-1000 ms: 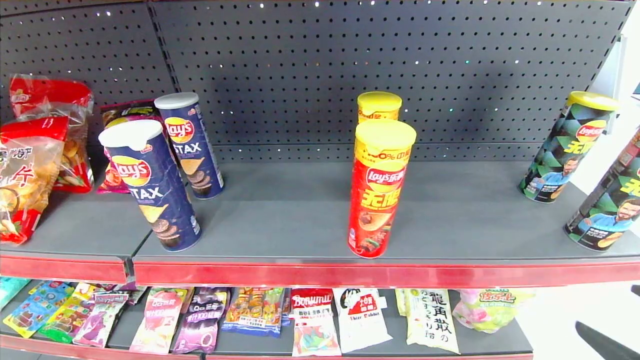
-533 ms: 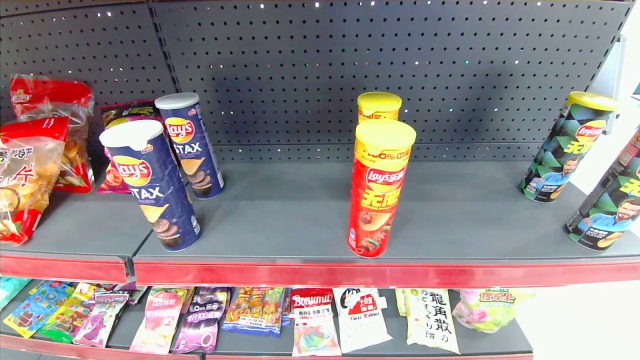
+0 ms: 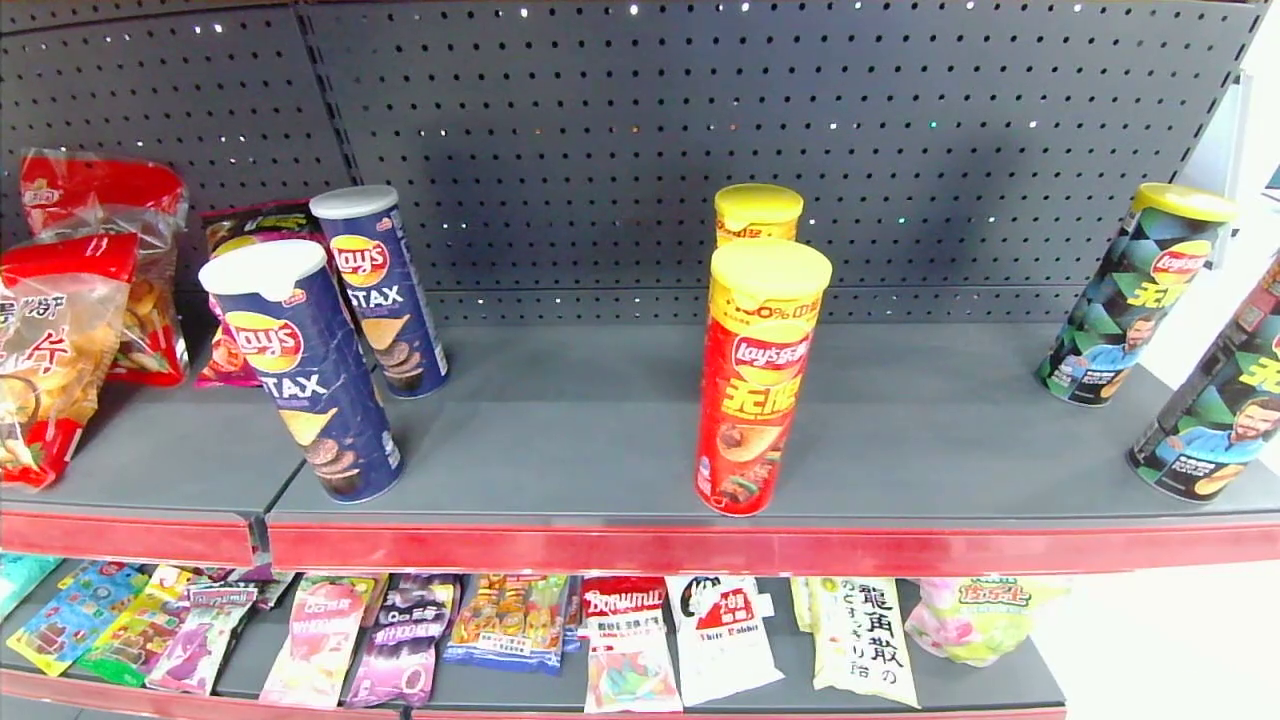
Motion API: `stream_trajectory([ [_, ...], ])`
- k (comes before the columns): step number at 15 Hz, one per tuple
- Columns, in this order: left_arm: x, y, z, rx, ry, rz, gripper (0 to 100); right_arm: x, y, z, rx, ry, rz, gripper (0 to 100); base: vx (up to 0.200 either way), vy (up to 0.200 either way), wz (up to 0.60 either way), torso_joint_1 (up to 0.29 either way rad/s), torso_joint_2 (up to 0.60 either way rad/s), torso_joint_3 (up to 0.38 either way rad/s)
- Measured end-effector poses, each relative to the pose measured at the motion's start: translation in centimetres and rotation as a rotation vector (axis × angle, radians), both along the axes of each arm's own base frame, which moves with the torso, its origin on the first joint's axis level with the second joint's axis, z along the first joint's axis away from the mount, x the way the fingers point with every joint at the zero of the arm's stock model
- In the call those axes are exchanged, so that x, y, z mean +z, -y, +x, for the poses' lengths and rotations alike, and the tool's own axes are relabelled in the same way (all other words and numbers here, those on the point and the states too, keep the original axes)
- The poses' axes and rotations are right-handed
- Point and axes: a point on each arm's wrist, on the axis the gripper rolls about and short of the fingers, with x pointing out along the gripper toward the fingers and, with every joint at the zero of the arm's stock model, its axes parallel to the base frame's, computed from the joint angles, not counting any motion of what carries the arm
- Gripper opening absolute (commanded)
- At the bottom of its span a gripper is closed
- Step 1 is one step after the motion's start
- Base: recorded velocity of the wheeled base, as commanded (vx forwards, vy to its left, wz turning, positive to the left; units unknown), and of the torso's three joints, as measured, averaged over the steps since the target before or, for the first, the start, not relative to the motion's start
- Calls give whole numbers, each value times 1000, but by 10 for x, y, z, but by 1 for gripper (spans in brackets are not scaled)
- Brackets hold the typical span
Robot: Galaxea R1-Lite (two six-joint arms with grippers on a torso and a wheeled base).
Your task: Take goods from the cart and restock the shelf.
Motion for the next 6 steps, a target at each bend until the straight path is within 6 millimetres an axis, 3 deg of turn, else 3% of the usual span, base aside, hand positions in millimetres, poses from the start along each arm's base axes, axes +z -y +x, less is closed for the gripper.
stream_trajectory([
  [6,0,0,0,0,0,0,100,-1,0,-3,11,31,-4,100,0,0,0,0,0,0],
])
